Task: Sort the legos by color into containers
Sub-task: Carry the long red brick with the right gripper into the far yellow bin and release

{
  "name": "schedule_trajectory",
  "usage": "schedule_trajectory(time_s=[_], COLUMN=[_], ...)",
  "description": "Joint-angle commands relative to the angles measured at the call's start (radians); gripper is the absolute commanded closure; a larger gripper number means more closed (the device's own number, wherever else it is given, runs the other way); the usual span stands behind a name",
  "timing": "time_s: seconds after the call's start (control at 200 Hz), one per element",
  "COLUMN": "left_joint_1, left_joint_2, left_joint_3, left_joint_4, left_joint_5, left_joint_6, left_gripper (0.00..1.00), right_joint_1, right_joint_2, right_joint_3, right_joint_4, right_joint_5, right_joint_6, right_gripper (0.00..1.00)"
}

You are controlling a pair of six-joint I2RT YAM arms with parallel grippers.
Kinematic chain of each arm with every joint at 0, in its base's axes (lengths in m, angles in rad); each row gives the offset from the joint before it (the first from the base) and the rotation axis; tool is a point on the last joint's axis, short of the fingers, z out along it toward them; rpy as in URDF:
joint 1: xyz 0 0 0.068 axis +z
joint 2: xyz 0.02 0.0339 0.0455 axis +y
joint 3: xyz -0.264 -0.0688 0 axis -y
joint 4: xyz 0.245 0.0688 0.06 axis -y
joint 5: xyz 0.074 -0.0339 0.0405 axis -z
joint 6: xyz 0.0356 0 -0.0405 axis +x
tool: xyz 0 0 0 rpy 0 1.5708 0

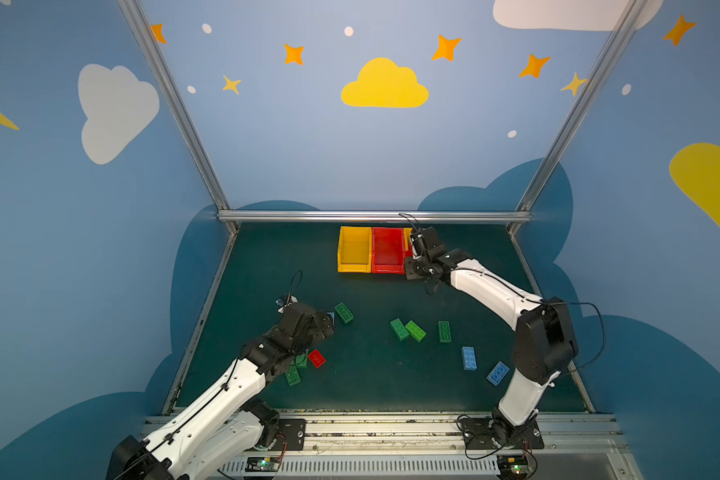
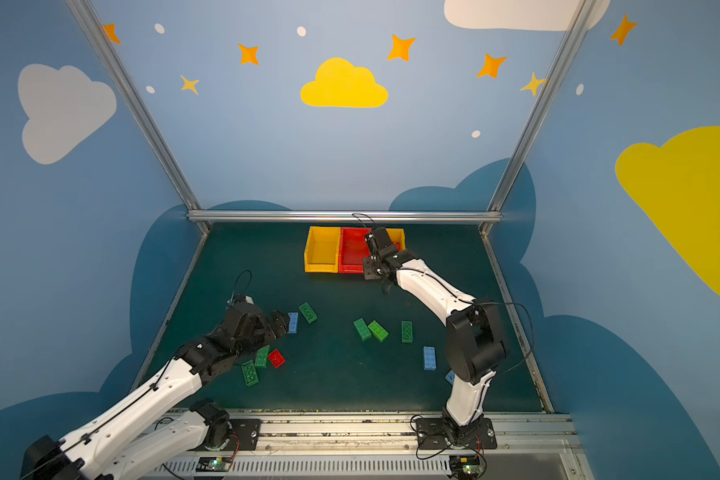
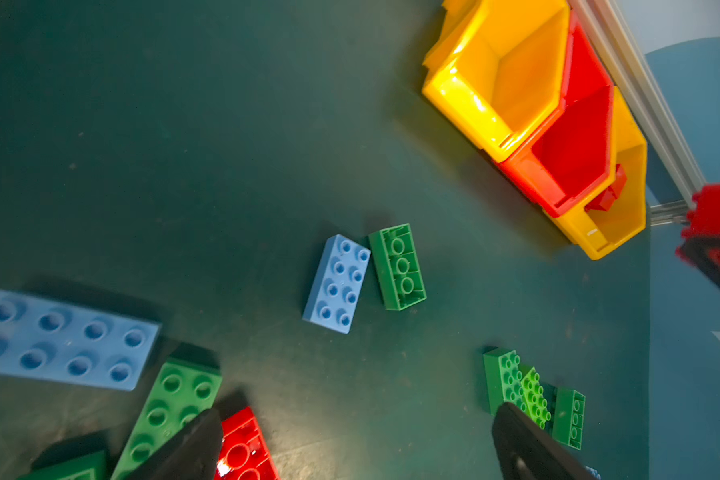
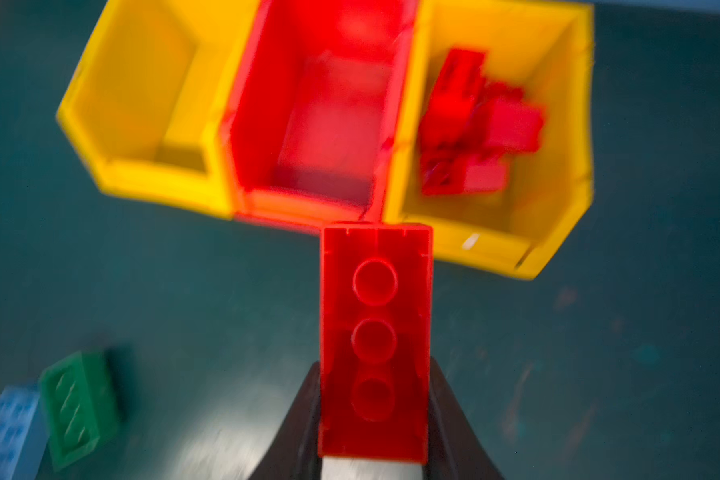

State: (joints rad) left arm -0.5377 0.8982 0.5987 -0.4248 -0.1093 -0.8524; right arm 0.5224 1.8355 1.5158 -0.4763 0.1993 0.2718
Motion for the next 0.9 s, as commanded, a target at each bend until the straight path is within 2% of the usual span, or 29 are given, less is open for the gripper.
schedule_trajectory(time_s=[0.0, 0.165, 0.425, 0.496, 0.591, 0.631, 0.771, 0.896], left_joint_1=[0.001, 0.002, 0.005, 0.004, 0.004, 0.002, -0.008, -0.057], left_joint_2=[0.013, 0.019, 0.01, 0.01, 0.011, 0.012, 0.002, -0.034], left_joint_3=[0.029, 0.033, 0.043, 0.048, 0.05, 0.048, 0.041, 0.022], left_joint_4=[0.022, -0.005, -0.137, -0.156, -0.172, -0.176, -0.199, -0.204], left_joint_5=[-0.012, -0.041, -0.05, -0.054, -0.038, -0.03, -0.002, -0.013], left_joint_6=[0.044, 0.06, 0.067, 0.063, 0.046, 0.042, 0.037, 0.009], left_gripper=[0.0, 0.0, 0.0, 0.0, 0.0, 0.0, 0.0, 0.0], right_joint_1=[-0.059, -0.125, -0.186, -0.19, -0.188, -0.189, -0.187, -0.171], right_joint_2=[0.099, 0.271, 0.501, 0.547, 0.564, 0.556, 0.476, 0.346], right_joint_3=[0.113, 0.319, 0.642, 0.722, 0.757, 0.752, 0.685, 0.56], right_joint_4=[-0.019, -0.06, -0.139, -0.177, -0.196, -0.196, -0.2, -0.197], right_joint_5=[-0.038, -0.045, -0.075, -0.086, -0.085, -0.084, -0.113, -0.142], right_joint_6=[-0.036, -0.072, -0.112, -0.112, -0.113, -0.112, -0.099, -0.083], right_gripper=[0.78, 0.78, 0.74, 0.65, 0.32, 0.24, 0.19, 0.17])
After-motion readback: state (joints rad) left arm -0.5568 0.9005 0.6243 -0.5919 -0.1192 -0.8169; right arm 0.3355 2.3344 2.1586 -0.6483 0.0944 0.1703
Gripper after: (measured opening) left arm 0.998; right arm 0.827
